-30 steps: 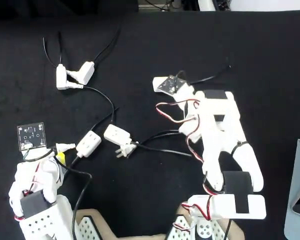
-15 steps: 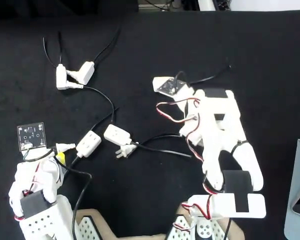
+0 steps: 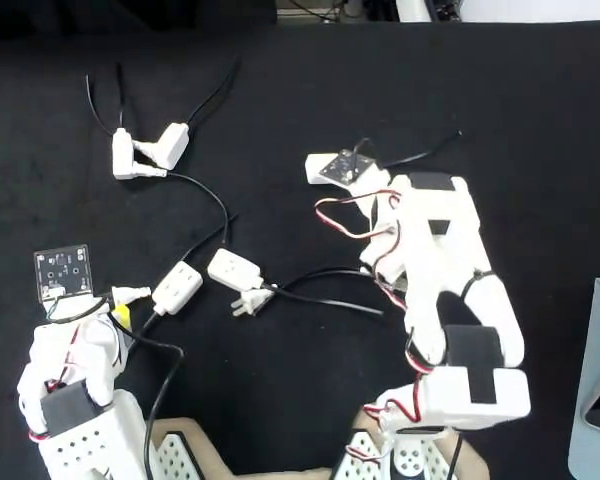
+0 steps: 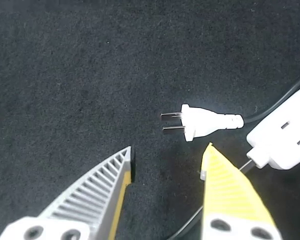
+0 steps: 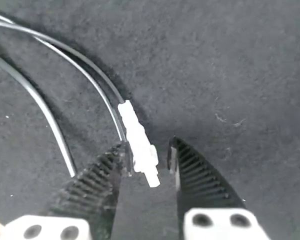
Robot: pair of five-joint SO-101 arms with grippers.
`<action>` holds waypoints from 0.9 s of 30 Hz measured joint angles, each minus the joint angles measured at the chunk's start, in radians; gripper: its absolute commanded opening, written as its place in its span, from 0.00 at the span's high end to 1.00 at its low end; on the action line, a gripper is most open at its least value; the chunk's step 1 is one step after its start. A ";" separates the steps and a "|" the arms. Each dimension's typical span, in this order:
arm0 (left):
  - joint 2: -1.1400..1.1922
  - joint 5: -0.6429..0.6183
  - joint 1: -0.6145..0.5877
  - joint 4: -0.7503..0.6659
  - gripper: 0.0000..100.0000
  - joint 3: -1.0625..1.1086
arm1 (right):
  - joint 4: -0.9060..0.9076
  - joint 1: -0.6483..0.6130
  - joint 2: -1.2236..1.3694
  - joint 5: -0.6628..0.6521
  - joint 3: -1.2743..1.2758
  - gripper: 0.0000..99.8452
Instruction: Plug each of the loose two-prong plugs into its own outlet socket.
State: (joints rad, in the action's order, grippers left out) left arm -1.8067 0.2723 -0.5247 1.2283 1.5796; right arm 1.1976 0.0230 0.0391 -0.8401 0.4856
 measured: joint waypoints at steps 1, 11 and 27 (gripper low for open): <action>0.000 0.000 0.000 0.000 0.77 0.000 | 0.000 0.000 0.006 0.000 0.000 0.87; 0.000 0.000 0.000 0.000 0.77 0.000 | 0.012 -0.031 0.017 0.000 0.029 0.87; 0.000 0.000 0.000 0.000 0.77 0.000 | -0.023 -0.009 0.034 0.000 0.031 0.87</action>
State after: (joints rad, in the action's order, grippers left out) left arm -1.8067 0.2723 -0.5247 1.2283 1.5796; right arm 1.1745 0.0138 0.0729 -0.8401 0.5163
